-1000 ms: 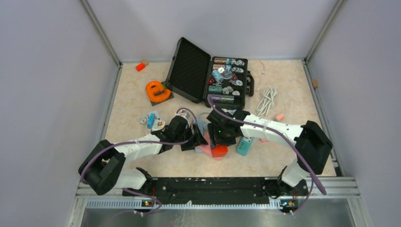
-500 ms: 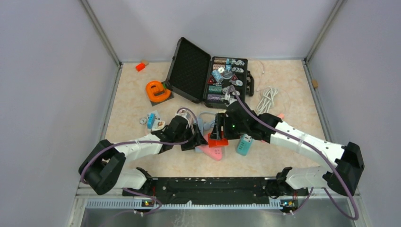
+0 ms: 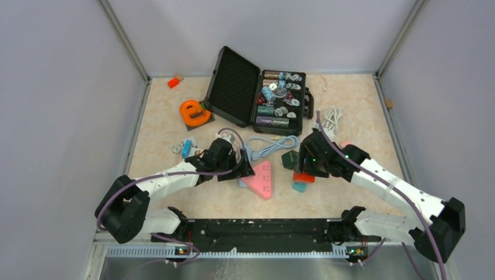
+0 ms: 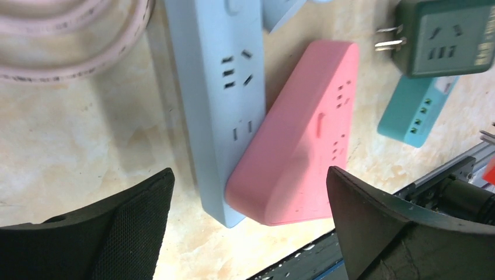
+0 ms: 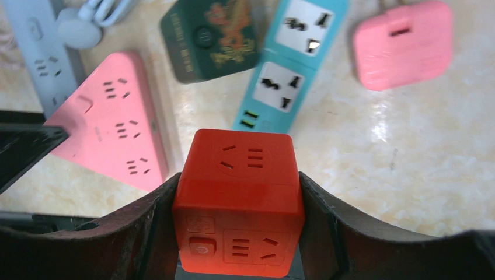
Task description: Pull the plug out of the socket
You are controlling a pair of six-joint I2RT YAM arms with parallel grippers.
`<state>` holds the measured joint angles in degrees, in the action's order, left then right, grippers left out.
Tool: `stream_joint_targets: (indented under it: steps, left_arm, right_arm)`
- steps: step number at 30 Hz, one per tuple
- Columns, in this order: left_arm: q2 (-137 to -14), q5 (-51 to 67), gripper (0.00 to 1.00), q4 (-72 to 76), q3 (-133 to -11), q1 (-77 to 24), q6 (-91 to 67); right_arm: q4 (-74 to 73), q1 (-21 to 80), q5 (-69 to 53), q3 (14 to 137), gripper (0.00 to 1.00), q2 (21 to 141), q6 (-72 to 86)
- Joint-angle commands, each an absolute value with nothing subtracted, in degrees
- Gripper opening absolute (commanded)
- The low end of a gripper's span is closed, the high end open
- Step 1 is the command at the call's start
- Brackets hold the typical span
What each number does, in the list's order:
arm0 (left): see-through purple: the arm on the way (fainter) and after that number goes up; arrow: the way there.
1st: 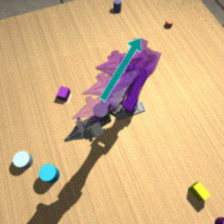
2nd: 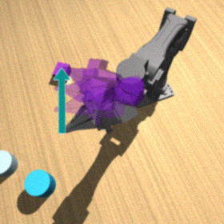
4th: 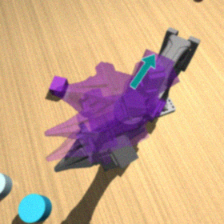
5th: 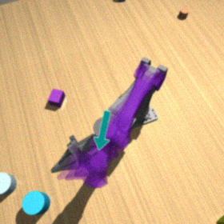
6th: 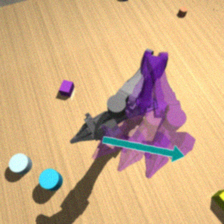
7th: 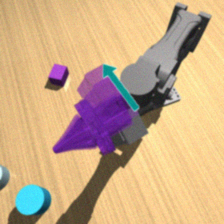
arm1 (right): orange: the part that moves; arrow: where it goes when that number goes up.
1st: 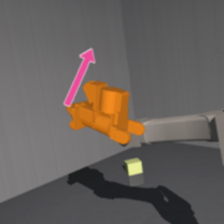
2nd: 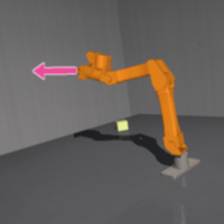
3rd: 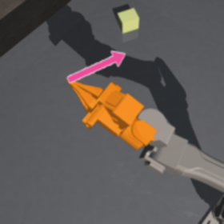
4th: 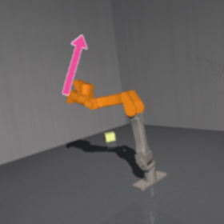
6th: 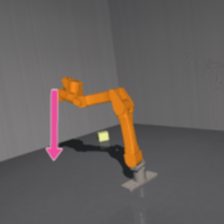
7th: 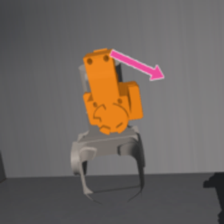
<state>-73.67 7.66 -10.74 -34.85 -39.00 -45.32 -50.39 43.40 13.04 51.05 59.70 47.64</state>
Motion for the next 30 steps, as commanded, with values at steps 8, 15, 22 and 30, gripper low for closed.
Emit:
stream_joint_targets:
  steps: [8, 15, 22, 30]
  left_arm:
    - [-68.82, 2.71, 0.99, -15.81, -40.92, -38.37, -41.13]
    - [-67.31, 1.9, 0.99, -16.69, -40.42, -37.93, -41.04]
    - [-68.02, 2.57, 0.99, -15.99, -40.37, -37.53, -41.04]
    - [-68.9, 3.32, 0.99, -16.22, -40.58, -37.35, -41.12]
  right_arm:
    - [-52.41, 33.33, 18.59, 42.31, 0.0, 54.78, 55.1]
    - [-48.78, 30.7, 15.5, 38.49, 0.0, 53.68, 54.68]
    - [-42.62, 29.67, 13.6, 32.25, 0.16, 51.02, 55.36]
    - [-44.92, 29.16, 15.33, 32.32, 0.72, 50.26, 55.37]
